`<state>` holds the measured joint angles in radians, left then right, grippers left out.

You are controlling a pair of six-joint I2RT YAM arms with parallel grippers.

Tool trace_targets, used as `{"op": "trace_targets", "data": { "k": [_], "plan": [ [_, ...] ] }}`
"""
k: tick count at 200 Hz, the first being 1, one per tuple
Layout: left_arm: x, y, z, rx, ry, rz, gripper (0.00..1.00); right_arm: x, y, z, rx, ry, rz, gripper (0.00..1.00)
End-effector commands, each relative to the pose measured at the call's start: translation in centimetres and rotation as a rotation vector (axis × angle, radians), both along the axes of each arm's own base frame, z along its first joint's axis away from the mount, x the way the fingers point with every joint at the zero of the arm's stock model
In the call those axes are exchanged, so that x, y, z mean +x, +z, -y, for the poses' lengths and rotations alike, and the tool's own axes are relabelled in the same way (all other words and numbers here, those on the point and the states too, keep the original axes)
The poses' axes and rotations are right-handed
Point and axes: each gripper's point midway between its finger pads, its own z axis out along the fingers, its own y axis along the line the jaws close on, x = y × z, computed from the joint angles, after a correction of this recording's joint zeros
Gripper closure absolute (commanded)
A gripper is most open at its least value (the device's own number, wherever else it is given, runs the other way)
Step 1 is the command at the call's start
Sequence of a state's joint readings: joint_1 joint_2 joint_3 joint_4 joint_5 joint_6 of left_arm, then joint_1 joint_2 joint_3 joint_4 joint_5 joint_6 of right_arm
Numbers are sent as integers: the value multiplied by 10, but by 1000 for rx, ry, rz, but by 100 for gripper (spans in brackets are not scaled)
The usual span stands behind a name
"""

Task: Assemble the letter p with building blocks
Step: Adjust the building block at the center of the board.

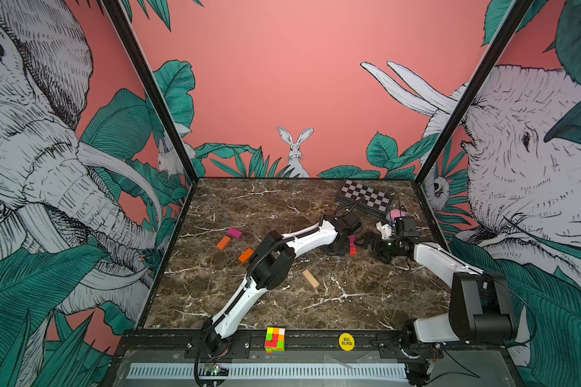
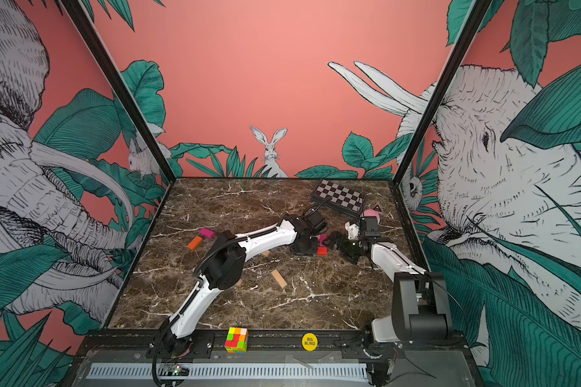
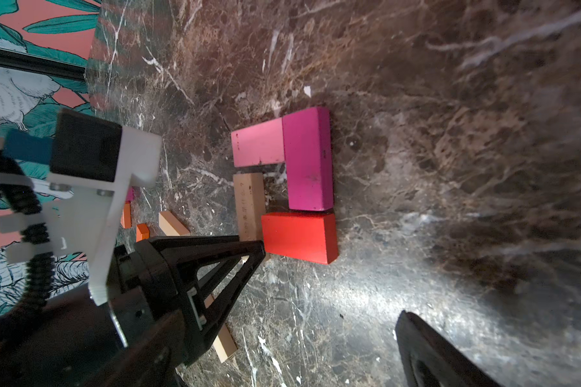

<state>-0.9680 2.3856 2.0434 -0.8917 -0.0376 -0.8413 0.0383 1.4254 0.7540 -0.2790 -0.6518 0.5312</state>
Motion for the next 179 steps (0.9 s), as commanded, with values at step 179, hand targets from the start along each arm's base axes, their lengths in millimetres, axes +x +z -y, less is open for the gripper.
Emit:
{"op": "trace_targets", "data": {
  "k": [179],
  "plan": [
    [-13,5,-24,67,4,-19,54,0,5,1,1,3,16,1]
  ]
}}
